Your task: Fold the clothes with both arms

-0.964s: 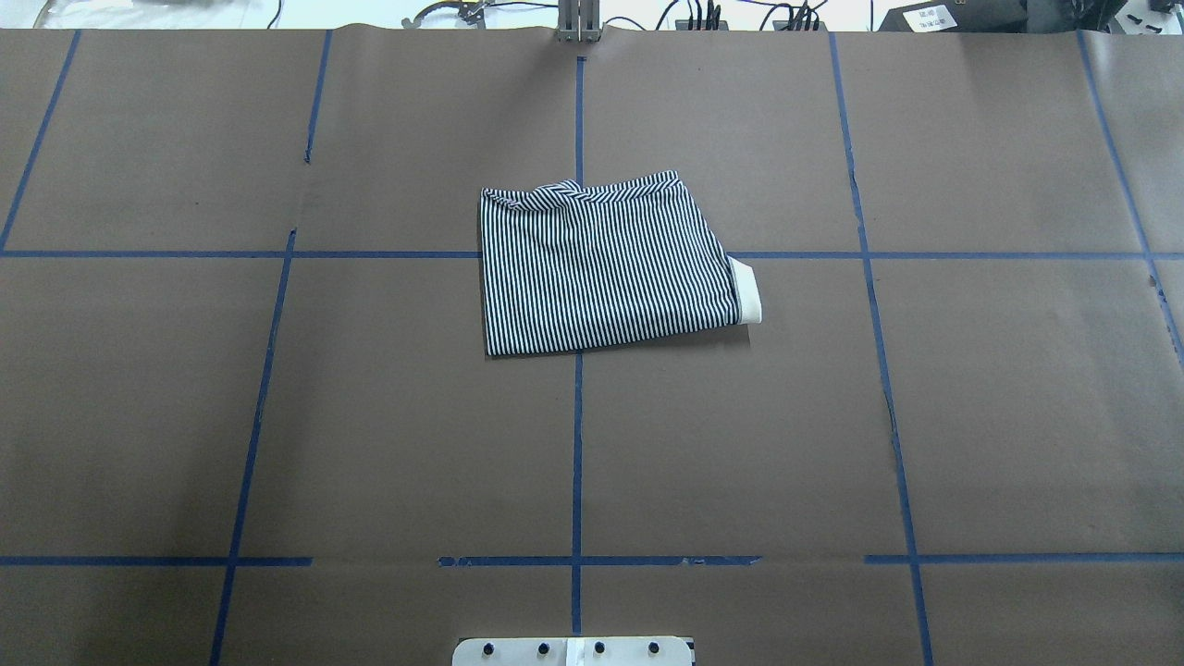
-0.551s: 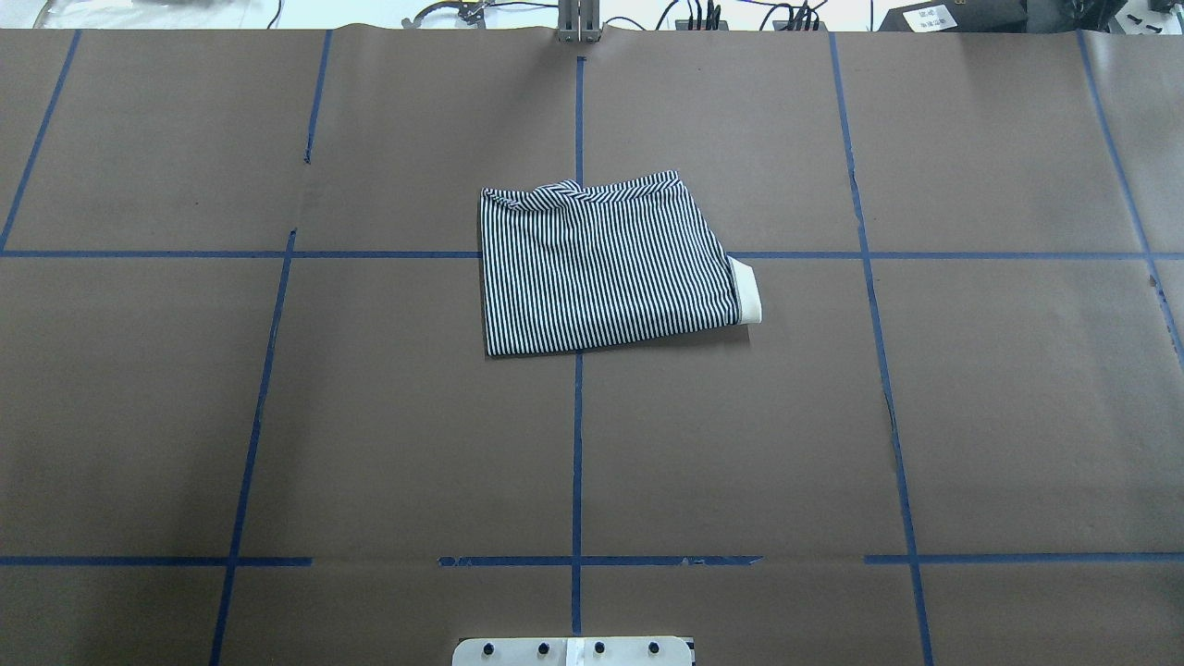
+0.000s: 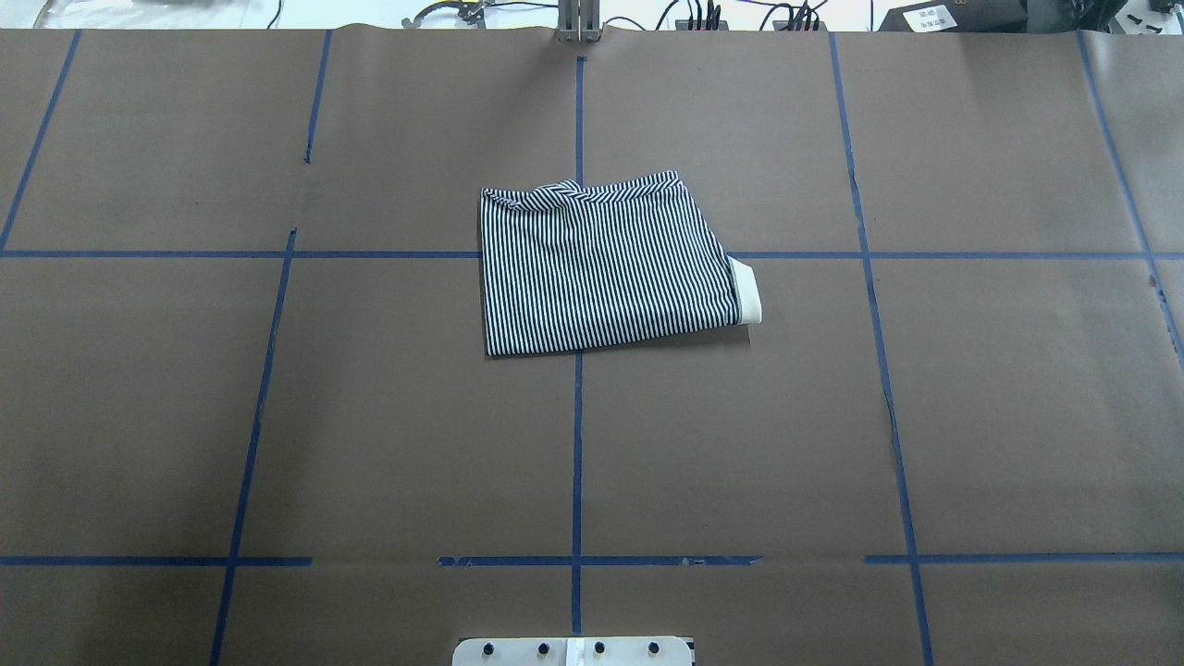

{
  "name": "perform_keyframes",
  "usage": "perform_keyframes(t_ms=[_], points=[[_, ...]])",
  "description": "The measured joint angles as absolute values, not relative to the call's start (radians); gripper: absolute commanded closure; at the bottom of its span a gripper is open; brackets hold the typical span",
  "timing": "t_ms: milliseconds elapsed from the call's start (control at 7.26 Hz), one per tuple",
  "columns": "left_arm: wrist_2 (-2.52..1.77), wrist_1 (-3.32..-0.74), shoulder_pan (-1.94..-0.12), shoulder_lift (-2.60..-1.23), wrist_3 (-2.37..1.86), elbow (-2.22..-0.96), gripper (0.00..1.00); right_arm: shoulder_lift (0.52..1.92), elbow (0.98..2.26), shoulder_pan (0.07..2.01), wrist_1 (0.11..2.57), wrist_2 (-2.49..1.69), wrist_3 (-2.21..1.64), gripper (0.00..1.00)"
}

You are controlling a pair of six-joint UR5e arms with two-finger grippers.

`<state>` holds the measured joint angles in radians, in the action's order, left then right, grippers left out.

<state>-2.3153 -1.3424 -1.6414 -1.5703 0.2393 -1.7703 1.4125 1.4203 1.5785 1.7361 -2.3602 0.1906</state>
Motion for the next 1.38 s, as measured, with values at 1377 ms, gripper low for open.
perform_keyframes(t_ms=[1377], points=[[-2.318,-1.319,-1.640,-1.580,0.239,-1.807,0.00,1.415,1.426,1.578,1.721,-2.378,0.197,0.00]])
